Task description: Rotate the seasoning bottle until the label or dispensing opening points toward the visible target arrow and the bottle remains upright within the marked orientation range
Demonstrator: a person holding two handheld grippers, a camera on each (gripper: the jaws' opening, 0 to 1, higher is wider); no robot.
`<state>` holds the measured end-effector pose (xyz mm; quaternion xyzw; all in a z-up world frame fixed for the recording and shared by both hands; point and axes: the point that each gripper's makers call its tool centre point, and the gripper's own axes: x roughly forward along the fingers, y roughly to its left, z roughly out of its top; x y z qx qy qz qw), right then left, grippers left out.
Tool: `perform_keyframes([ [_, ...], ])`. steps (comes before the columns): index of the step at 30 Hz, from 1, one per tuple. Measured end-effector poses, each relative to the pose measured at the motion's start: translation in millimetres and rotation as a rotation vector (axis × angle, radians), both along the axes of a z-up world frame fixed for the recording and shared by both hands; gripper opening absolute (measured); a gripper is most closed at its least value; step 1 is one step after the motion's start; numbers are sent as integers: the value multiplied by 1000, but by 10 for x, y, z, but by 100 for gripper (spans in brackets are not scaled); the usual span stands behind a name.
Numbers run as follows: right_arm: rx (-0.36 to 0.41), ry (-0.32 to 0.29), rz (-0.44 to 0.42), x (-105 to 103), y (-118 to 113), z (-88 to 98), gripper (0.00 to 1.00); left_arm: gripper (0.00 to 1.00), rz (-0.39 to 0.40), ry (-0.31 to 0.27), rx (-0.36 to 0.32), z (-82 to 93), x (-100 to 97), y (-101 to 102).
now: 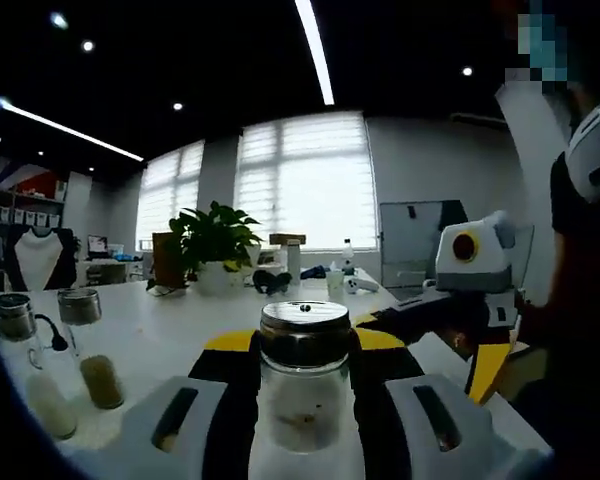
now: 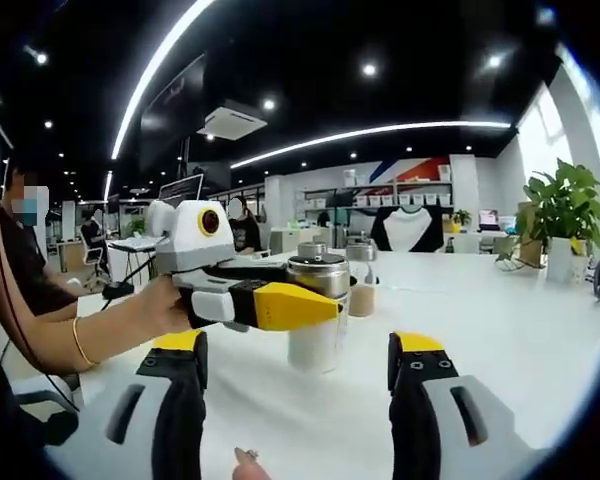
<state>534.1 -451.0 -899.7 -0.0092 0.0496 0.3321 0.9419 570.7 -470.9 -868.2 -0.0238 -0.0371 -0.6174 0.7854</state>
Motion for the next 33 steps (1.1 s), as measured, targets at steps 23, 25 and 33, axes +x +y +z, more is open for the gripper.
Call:
perform_keyframes([
  [23,-2,-24,86,-49,171,-20,51,36,-302,46,-101,246,-506,38],
  [25,13,-25,107,-78,198,2,51,36,-317,39,-105,260,-537,42],
  [33,30,-36,151,-143,251,38,40,36,-346,10,-9,84,-599,-6],
])
